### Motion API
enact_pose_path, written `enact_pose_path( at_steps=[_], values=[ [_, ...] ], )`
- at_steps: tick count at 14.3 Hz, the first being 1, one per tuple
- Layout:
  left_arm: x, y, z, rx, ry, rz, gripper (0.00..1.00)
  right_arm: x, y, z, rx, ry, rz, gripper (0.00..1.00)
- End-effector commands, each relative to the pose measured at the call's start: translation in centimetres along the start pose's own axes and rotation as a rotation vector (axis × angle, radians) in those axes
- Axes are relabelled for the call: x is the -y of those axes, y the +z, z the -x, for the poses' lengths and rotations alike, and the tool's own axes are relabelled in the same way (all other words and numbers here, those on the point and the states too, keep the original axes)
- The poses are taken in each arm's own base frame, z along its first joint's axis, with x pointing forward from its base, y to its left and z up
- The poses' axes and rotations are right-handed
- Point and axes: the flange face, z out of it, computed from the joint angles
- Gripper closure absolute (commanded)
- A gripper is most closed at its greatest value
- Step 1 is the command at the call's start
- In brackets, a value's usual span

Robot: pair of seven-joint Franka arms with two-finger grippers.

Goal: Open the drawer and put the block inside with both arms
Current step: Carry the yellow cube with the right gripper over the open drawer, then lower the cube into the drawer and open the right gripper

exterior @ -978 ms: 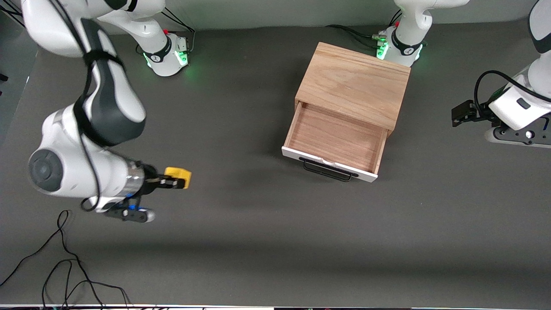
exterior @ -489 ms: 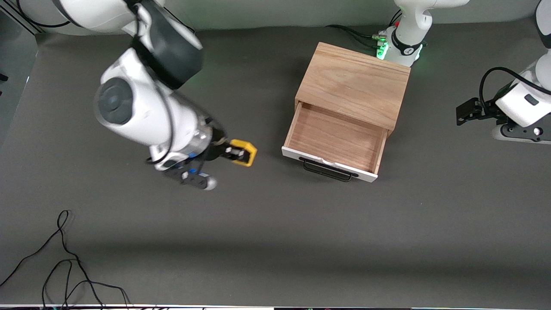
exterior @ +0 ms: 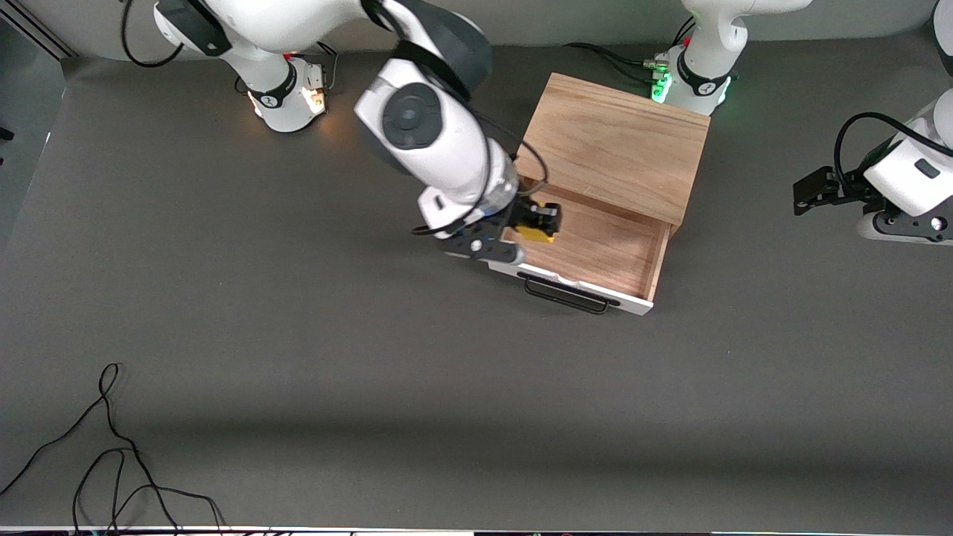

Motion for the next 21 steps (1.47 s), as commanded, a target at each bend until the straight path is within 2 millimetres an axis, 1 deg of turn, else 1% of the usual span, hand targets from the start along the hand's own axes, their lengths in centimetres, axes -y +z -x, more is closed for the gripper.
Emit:
enact_pose_path(
  at_steps=[1, 2, 3, 4, 5, 6, 7, 9, 11, 14, 16, 19, 20, 21],
  values=[
    [-0.1, -0.7, 1.1, -0.002, -0.012, 0.004, 0.00, 0.5, 3.7, -0.3, -0.028, 0.018, 0.004, 0.80],
    [-0.1, -0.7, 1.1, -0.002, -0.012, 0.004, 0.00, 0.5, 5.5, -0.2, -0.026, 0.028, 0.008, 0.80],
    [0.0, -0.7, 1.1, -0.002, -0.011, 0.004, 0.00, 0.2, 7.0, -0.5, -0.021, 0.057, 0.022, 0.80],
    [0.0, -0.7, 1.0, -0.004, -0.011, 0.004, 0.00, 0.0, 8.2, -0.4, -0.012, 0.064, 0.033, 0.80],
    [0.0, -0.7, 1.0, -0.004, -0.010, 0.004, 0.00, 0.1, 9.4, 0.3, -0.004, 0.059, 0.045, 0.80],
    [0.1, -0.7, 1.1, -0.002, -0.013, 0.004, 0.00, -0.1, 10.3, 0.4, 0.000, 0.081, 0.057, 0.80],
    [0.5, -0.7, 1.1, -0.003, -0.019, 0.005, 0.00, 0.1, 11.5, 1.2, 0.008, 0.093, 0.064, 0.80],
    [0.5, -0.7, 1.2, -0.002, -0.021, 0.005, 0.00, 0.1, 13.6, 2.3, 0.003, 0.089, 0.074, 0.80],
    [0.4, -0.7, 1.1, -0.002, -0.018, 0.005, 0.00, 0.1, 14.6, 2.4, -0.006, 0.121, 0.062, 0.80],
    [0.3, -0.8, 1.3, 0.009, -0.015, 0.007, 0.00, 0.5, 15.6, 4.3, -0.006, 0.117, 0.071, 0.79],
    [0.2, -0.8, 1.4, 0.009, -0.015, 0.006, 0.00, 0.2, 16.6, 4.6, -0.027, 0.109, 0.081, 0.77],
    [-0.1, -1.1, 1.5, 0.006, -0.010, 0.006, 0.00, 0.0, 17.3, 5.1, -0.025, 0.109, 0.095, 0.71],
    [-0.3, -1.2, 1.6, 0.006, -0.007, 0.005, 0.00, -0.1, 17.3, 5.1, -0.025, 0.108, 0.097, 0.58],
    [-0.3, -1.2, 1.6, 0.006, -0.007, 0.005, 0.00, 0.1, 17.5, 5.7, -0.025, 0.101, 0.099, 0.40]
  ],
)
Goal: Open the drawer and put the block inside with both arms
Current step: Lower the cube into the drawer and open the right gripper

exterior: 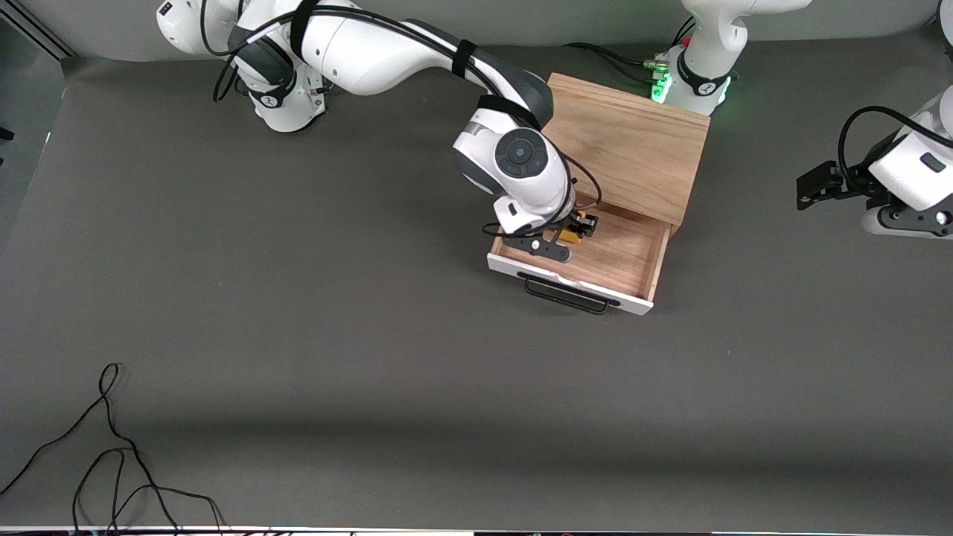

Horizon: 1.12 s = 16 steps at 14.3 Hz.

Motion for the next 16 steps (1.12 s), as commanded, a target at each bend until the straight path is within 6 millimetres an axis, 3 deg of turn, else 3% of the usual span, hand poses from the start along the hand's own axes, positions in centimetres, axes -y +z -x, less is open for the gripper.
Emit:
enact_pose_path(
  at_steps=[1, 2, 6, 8, 12, 14, 16],
  values=[
    [-0.4, -0.7, 1.0, -0.002, -0.004, 0.005, 0.00, 0.2, 0.1, 0.8, -0.034, 0.005, -0.005, 0.12],
    [-0.4, -0.7, 1.0, -0.002, -0.005, 0.005, 0.00, 0.2, -0.1, 0.7, -0.046, 0.006, -0.003, 0.00],
    [-0.2, -0.3, 0.8, 0.004, -0.006, 0.006, 0.00, 0.4, -1.6, 0.5, -0.065, 0.010, -0.009, 0.00],
    [-0.1, -0.3, 0.9, 0.004, -0.008, 0.006, 0.00, 0.5, -5.2, 0.1, -0.080, 0.007, -0.010, 0.00],
    [-0.1, 0.0, 0.7, 0.009, -0.008, 0.006, 0.00, -1.4, -13.9, -4.8, -0.135, 0.017, -0.003, 0.00],
    [-0.1, 0.0, 0.7, 0.009, -0.008, 0.006, 0.00, -3.8, -18.4, -7.7, -0.134, -0.051, 0.043, 0.00],
    [-0.1, 0.1, 0.6, 0.012, -0.006, 0.006, 0.00, -6.9, -22.3, -11.9, -0.131, -0.095, 0.065, 0.00]
  ],
)
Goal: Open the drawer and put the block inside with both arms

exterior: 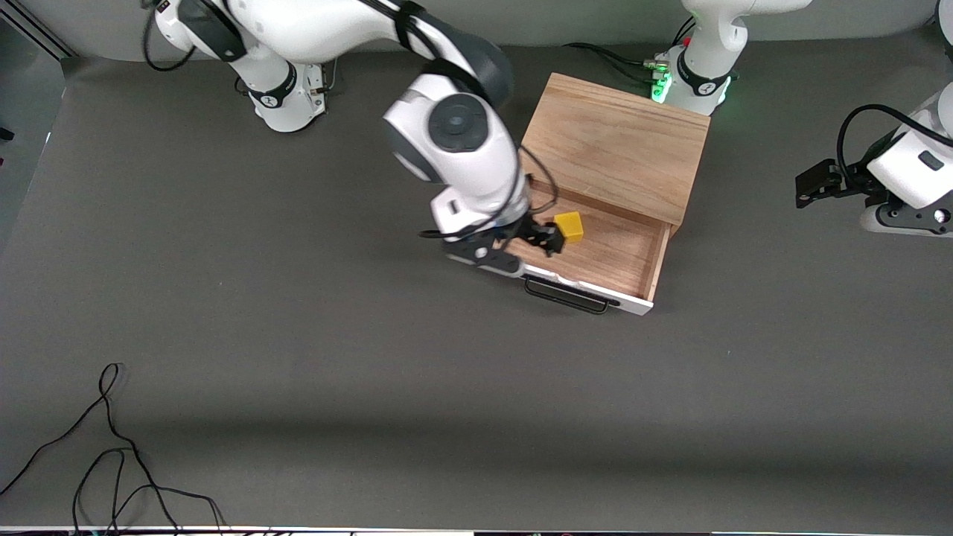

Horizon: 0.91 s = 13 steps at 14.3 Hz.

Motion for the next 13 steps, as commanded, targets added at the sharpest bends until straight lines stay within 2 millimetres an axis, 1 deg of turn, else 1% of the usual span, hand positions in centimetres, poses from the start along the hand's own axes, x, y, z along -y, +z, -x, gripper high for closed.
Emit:
enact_pose_path(
  at_steps=[1, 2, 4, 5, 7, 8, 9, 11, 13],
  values=[
    [-0.1, 0.0, 0.4, 0.008, -0.007, 0.007, 0.00, -4.9, -4.3, -5.2, 0.004, -0.068, 0.026, 0.00],
    [-0.1, 0.0, 0.4, 0.007, -0.007, 0.006, 0.00, -7.1, -6.0, -7.4, 0.009, -0.086, 0.027, 0.00],
    [-0.2, 0.1, 0.4, 0.008, -0.006, 0.006, 0.00, -12.7, -9.3, -12.2, 0.030, -0.140, 0.027, 0.00],
    [-0.2, 0.0, 0.4, 0.008, -0.006, 0.006, 0.00, -15.5, -11.0, -13.9, 0.030, -0.168, 0.031, 0.00],
    [-0.2, 0.2, 0.4, 0.011, -0.004, 0.006, 0.00, -21.2, -13.7, -17.0, 0.009, -0.147, 0.040, 0.00],
    [-0.2, 0.2, 0.4, 0.010, -0.004, 0.006, 0.00, -24.1, -15.0, -18.2, -0.002, -0.160, 0.044, 0.00],
    [-0.2, 0.2, 0.4, 0.010, -0.004, 0.006, 0.00, -27.5, -16.1, -19.5, -0.007, -0.173, 0.049, 0.00],
    [-0.2, 0.1, 0.4, 0.010, -0.006, 0.006, 0.00, -32.4, -18.5, -20.9, -0.034, -0.168, 0.056, 0.00],
    [-0.2, 0.2, 0.3, 0.011, -0.004, 0.006, 0.00, -37.4, -20.5, -21.8, -0.056, -0.188, 0.077, 0.00]
  ],
)
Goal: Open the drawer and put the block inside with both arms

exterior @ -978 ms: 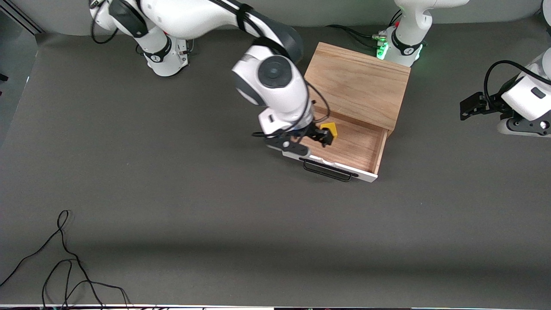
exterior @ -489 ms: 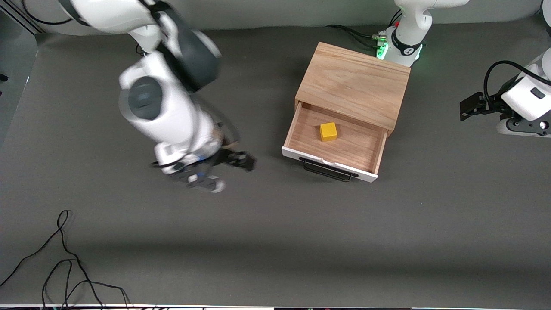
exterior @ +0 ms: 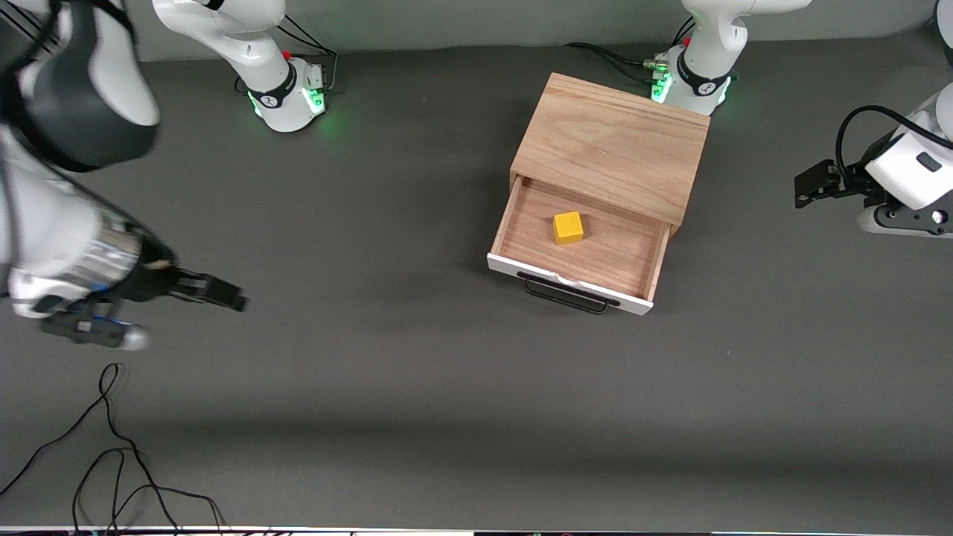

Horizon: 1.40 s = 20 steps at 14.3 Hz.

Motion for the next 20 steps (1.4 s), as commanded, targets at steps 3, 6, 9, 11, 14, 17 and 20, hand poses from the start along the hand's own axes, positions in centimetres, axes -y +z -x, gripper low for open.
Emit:
enact_pose_path(
  at_steps=[3, 6, 9, 11, 14, 17, 20],
  values=[
    [-0.1, 0.0, 0.3, 0.007, -0.006, 0.006, 0.00, -8.2, -2.5, 2.7, -0.019, -0.095, 0.033, 0.00],
    [-0.1, 0.0, 0.3, 0.006, -0.006, 0.006, 0.00, -8.4, -3.0, 5.2, 0.015, -0.110, 0.057, 0.00],
    [-0.1, 0.1, 0.3, 0.007, -0.006, 0.006, 0.00, -8.7, -3.5, 6.9, 0.025, -0.152, 0.082, 0.00],
    [-0.1, 0.0, 0.4, 0.009, -0.006, 0.006, 0.00, -8.0, -3.3, 7.1, 0.014, -0.166, 0.082, 0.00],
    [-0.2, 0.3, 0.2, 0.012, -0.004, 0.006, 0.00, -7.0, -3.6, 6.8, -0.002, -0.196, 0.122, 0.00],
    [-0.2, 0.2, 0.3, 0.012, -0.004, 0.006, 0.00, -6.1, -3.0, 6.5, 0.009, -0.209, 0.125, 0.00],
    [-0.2, 0.3, 0.3, 0.013, -0.004, 0.007, 0.00, -5.9, -3.2, 6.7, 0.016, -0.213, 0.124, 0.00]
  ],
)
